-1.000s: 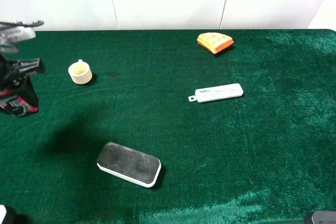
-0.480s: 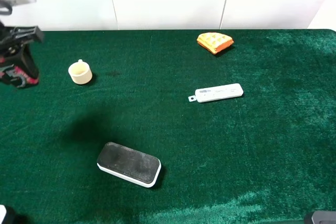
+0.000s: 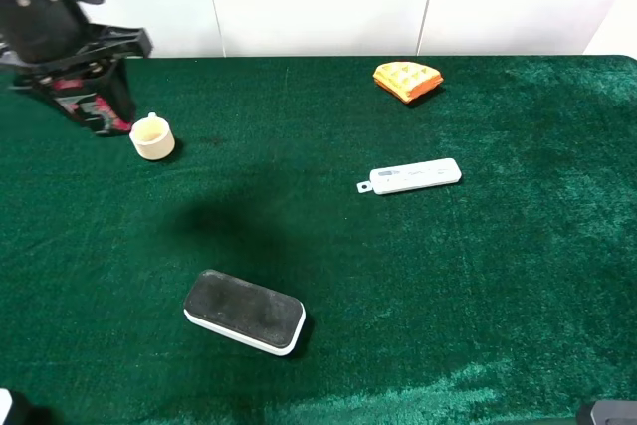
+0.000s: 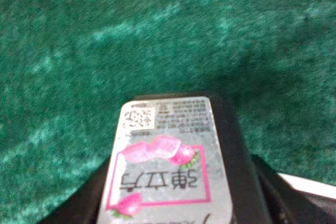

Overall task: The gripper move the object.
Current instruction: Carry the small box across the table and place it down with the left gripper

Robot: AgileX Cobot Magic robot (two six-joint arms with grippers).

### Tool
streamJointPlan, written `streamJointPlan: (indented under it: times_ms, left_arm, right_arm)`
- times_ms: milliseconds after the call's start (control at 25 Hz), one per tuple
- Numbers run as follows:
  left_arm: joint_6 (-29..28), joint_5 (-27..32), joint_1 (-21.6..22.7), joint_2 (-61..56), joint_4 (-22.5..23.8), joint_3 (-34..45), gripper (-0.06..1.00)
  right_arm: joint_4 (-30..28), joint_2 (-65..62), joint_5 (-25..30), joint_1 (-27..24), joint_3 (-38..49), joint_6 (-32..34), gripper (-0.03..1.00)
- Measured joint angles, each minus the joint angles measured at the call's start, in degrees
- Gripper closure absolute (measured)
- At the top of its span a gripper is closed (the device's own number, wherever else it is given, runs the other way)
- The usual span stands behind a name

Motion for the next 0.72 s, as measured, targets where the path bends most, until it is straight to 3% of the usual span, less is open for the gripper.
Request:
streamJointPlan:
  times_ms: [480, 720]
  left_arm:
    - [1.3, 0.9, -7.4, 10.4, 0.8, -11.6, 0.45]
    - [1.4, -1.1, -8.6, 15.0, 2.9, -13.1, 0.45]
  right_arm:
    - [0.0, 0.0, 0.0, 0.0, 0.0, 0.0, 0.27]
    - [-0.1, 0.0, 0.0, 0.0, 0.0, 0.0, 0.27]
